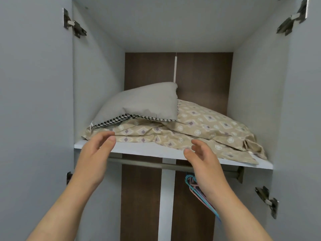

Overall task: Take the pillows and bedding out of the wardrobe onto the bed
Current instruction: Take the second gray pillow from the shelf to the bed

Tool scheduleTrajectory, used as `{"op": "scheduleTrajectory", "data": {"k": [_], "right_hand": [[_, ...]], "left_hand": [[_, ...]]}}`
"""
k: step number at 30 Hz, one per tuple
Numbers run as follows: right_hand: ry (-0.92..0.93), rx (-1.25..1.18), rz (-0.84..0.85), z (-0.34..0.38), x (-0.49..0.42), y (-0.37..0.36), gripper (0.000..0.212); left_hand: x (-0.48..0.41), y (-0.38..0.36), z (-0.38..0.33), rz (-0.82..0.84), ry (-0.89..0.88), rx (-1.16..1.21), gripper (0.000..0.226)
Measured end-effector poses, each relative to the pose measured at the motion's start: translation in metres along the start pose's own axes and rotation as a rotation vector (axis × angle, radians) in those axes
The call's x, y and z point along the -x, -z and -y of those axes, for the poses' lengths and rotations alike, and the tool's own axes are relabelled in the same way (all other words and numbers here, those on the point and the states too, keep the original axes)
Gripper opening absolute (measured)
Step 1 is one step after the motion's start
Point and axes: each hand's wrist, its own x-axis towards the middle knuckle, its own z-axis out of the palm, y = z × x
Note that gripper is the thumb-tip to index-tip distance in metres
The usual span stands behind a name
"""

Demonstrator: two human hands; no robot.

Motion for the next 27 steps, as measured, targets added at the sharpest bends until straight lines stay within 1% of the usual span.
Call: {"op": "scheduleTrajectory", "data": {"k": [4, 6, 8, 10, 13, 15, 21, 23, 25, 27], "right_hand": [[0.055, 0.074, -0.041, -0.004, -0.071, -0.048, 0.053], [0.074, 0.124, -0.089, 0.001, -0.105, -0.068, 0.060], [0.090, 0.177, -0.152, 0.007, -0.138, -0.085, 0.070], [0.111, 0.230, -0.229, 0.015, -0.168, -0.096, 0.078], [0.166, 0.352, -0.315, 0.027, -0.207, -0.106, 0.077], [0.181, 0.430, -0.335, 0.037, -0.233, -0.111, 0.076], [0.143, 0.579, -0.264, 0.070, -0.288, -0.126, 0.078], [0.085, 0.625, -0.231, 0.077, -0.306, -0.133, 0.080], [0.005, 0.655, -0.195, 0.080, -0.323, -0.140, 0.085], [-0.087, 0.665, -0.141, 0.077, -0.339, -0.147, 0.092]], "left_hand": [[-0.079, -0.002, 0.044, -0.086, -0.042, 0.029, 0.018], [-0.118, -0.005, 0.062, -0.109, -0.038, 0.034, 0.019], [-0.160, -0.011, 0.076, -0.113, -0.027, 0.029, 0.029], [-0.198, -0.017, 0.086, -0.126, -0.017, -0.004, 0.047], [-0.245, -0.024, 0.098, -0.108, 0.005, -0.073, 0.067], [-0.271, -0.028, 0.103, -0.086, 0.027, -0.123, 0.076], [-0.321, -0.039, 0.100, -0.027, 0.115, -0.236, 0.088], [-0.338, -0.042, 0.102, -0.021, 0.166, -0.283, 0.081], [-0.352, -0.044, 0.111, -0.021, 0.234, -0.354, 0.067], [-0.362, -0.045, 0.126, 0.044, 0.297, -0.433, 0.061]]}}
